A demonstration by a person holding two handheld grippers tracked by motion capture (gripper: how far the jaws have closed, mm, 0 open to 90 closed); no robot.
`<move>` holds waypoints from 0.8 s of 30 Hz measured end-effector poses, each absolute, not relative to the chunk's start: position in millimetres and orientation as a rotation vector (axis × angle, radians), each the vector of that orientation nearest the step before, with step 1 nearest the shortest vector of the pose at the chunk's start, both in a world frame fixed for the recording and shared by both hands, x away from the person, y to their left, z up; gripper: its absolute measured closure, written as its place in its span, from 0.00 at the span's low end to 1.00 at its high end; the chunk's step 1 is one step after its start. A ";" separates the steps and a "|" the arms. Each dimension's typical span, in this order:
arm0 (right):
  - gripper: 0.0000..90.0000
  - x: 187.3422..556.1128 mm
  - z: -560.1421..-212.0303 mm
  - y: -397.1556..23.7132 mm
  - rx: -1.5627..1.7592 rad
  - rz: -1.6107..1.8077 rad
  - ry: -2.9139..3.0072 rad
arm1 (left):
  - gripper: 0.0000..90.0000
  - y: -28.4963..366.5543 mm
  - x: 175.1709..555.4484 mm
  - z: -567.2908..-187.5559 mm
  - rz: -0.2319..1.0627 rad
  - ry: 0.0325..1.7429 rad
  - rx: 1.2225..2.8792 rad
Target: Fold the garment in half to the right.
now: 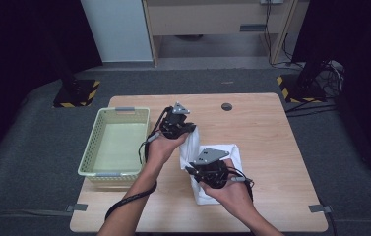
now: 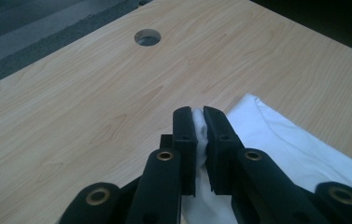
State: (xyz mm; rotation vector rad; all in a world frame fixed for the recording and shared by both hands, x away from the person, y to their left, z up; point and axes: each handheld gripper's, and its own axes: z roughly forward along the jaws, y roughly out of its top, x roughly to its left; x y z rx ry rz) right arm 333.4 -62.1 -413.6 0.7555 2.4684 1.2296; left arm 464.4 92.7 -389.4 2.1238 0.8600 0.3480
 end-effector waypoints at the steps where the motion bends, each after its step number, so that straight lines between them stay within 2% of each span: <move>1: 0.90 332.8 -413.1 -63.5 0.753 1.226 2.468 | 0.94 90.7 464.3 -388.8 0.346 0.857 2.121; 24: 0.90 340.4 -434.2 -121.2 0.855 1.214 2.487 | 0.94 47.5 475.2 -414.1 0.311 0.846 2.147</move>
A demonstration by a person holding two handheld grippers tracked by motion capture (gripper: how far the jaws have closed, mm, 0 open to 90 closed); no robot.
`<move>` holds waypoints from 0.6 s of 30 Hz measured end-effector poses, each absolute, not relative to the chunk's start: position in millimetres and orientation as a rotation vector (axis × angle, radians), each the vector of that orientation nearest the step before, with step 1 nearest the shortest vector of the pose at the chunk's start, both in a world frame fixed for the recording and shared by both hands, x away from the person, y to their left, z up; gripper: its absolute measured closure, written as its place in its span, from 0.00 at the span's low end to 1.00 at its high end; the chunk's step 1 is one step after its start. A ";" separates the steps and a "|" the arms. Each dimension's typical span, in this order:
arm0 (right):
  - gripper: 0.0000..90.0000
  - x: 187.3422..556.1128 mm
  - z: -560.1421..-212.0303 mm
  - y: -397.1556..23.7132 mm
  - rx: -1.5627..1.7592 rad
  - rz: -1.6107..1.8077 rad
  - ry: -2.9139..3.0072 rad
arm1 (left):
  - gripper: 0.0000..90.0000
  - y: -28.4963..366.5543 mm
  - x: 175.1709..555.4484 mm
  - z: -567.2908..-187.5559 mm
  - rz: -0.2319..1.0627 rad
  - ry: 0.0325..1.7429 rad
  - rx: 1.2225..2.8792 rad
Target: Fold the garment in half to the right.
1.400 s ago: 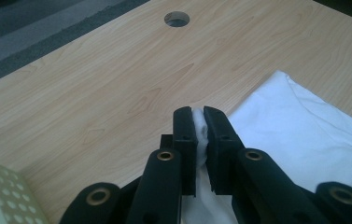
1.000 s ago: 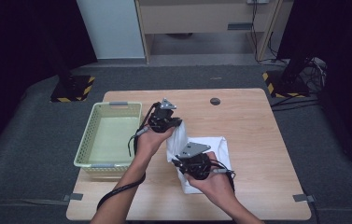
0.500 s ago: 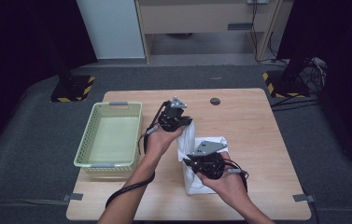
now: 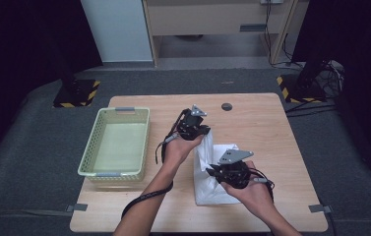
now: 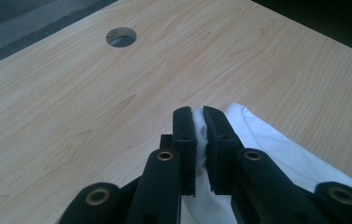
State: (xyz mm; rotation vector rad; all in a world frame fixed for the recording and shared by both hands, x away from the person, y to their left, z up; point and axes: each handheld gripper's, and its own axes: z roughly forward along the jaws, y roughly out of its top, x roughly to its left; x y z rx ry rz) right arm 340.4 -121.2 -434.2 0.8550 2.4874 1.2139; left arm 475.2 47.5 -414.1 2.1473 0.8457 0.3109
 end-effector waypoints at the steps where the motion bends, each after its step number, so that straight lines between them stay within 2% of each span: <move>1: 0.90 340.5 -435.6 -123.1 0.861 1.213 2.486 | 0.94 46.5 475.4 -415.0 0.311 0.845 2.150; 18: 0.90 342.2 -448.0 -137.2 0.931 1.231 2.487 | 0.94 28.0 478.1 -428.9 0.317 0.842 2.189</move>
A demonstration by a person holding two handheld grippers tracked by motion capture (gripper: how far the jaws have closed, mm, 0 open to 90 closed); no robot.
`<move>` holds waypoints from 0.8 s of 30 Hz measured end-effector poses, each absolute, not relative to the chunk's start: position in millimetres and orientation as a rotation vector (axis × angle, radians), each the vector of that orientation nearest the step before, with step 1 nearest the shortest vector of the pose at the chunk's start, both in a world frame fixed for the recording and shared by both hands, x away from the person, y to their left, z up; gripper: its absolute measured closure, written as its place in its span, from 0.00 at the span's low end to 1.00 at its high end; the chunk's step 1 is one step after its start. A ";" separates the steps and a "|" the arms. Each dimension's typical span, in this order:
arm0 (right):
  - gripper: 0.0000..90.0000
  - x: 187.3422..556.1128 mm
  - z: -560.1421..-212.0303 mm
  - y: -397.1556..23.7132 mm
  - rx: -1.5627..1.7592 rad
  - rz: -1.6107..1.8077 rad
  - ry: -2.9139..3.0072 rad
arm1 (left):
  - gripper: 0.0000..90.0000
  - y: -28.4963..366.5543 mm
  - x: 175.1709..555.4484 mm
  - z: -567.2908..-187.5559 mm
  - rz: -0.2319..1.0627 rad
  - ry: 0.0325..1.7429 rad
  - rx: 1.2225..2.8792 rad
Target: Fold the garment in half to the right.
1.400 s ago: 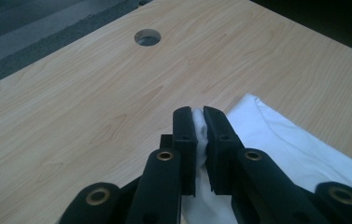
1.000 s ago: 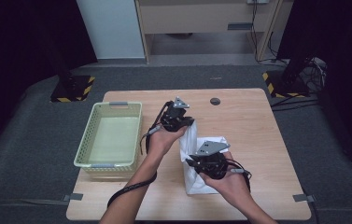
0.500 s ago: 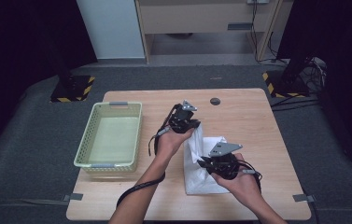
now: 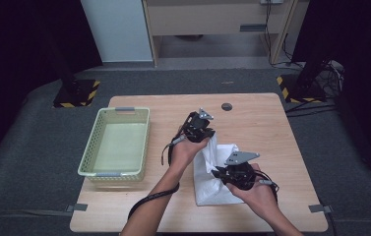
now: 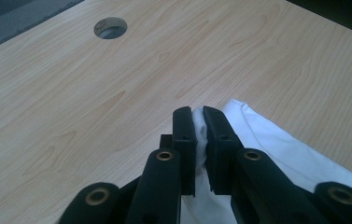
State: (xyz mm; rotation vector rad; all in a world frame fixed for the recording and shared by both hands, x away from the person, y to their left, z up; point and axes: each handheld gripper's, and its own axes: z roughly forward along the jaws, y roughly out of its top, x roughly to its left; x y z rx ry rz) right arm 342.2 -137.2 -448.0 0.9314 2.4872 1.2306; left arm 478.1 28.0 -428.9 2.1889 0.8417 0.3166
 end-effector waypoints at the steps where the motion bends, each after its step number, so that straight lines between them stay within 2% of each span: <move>1: 0.90 342.4 -447.8 -138.0 0.937 1.234 2.488 | 0.94 27.4 478.2 -428.9 0.318 0.839 2.191; 24: 0.89 346.7 -474.9 -150.0 1.042 1.181 2.508 | 0.94 -0.4 482.4 -458.2 0.313 0.849 2.244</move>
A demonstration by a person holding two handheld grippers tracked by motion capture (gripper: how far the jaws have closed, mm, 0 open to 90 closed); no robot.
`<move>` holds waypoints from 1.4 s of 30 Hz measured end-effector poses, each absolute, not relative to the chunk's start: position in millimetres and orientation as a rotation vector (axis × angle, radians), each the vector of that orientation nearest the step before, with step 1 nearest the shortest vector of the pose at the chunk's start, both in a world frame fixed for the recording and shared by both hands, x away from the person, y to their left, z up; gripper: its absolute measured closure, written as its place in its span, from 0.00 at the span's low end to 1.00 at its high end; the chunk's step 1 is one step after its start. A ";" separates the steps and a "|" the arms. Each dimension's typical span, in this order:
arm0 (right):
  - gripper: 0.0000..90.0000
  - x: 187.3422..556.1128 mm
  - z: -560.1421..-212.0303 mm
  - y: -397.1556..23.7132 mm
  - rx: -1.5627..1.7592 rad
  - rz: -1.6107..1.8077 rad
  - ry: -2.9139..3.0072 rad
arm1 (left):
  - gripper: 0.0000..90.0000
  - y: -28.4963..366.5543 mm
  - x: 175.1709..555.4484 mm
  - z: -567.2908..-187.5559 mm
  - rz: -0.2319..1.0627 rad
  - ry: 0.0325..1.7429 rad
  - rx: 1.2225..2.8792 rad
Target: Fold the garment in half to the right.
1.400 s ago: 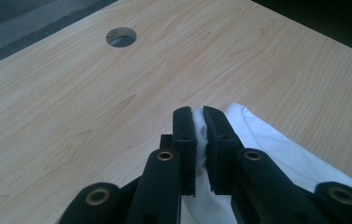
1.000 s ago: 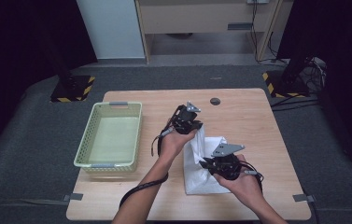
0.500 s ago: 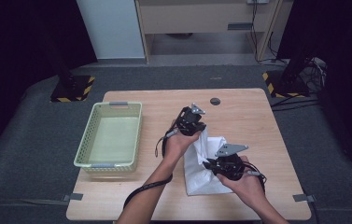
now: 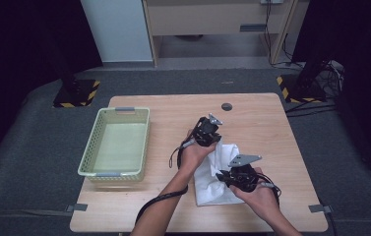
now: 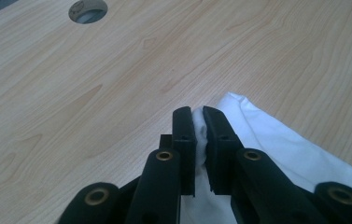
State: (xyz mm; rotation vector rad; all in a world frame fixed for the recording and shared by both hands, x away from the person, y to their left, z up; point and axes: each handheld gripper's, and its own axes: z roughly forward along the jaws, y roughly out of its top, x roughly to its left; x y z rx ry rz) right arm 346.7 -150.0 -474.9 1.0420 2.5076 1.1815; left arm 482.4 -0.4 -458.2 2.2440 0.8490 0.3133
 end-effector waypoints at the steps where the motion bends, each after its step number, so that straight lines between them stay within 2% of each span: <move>1: 0.89 347.3 -476.0 -150.5 1.048 1.180 2.507 | 0.94 -0.7 482.7 -459.6 0.312 0.850 2.244; 3: 0.89 348.5 -478.5 -151.8 1.055 1.175 2.510 | 0.93 -1.0 482.7 -461.1 0.308 0.852 2.240; 5: 0.89 349.5 -482.1 -152.8 1.069 1.163 2.512 | 0.81 -2.6 479.6 -463.5 0.326 0.866 2.224; 6: 0.89 349.5 -482.1 -152.8 1.069 1.163 2.512 | 0.72 -2.6 479.6 -463.5 0.326 0.866 2.224; 7: 0.89 350.3 -484.5 -153.5 1.071 1.155 2.513 | 0.72 -2.5 478.0 -462.9 0.337 0.871 2.210; 12: 0.86 350.6 -490.2 -159.3 1.099 1.119 2.510 | 0.53 6.4 466.8 -452.7 0.367 0.875 2.168; 21: 0.74 343.3 -490.9 -175.0 1.126 1.089 2.493 | 0.47 37.6 442.2 -451.4 0.397 0.867 2.155; 32: 0.60 333.5 -486.3 -191.9 1.141 1.031 2.492 | 0.46 65.0 418.1 -466.7 0.388 0.874 2.132; 37: 0.56 329.7 -480.5 -197.5 1.142 1.042 2.473 | 0.46 66.4 416.4 -468.2 0.389 0.872 2.131; 42: 0.56 330.9 -479.2 -204.2 1.172 1.032 2.459 | 0.46 65.7 415.7 -468.4 0.392 0.871 2.133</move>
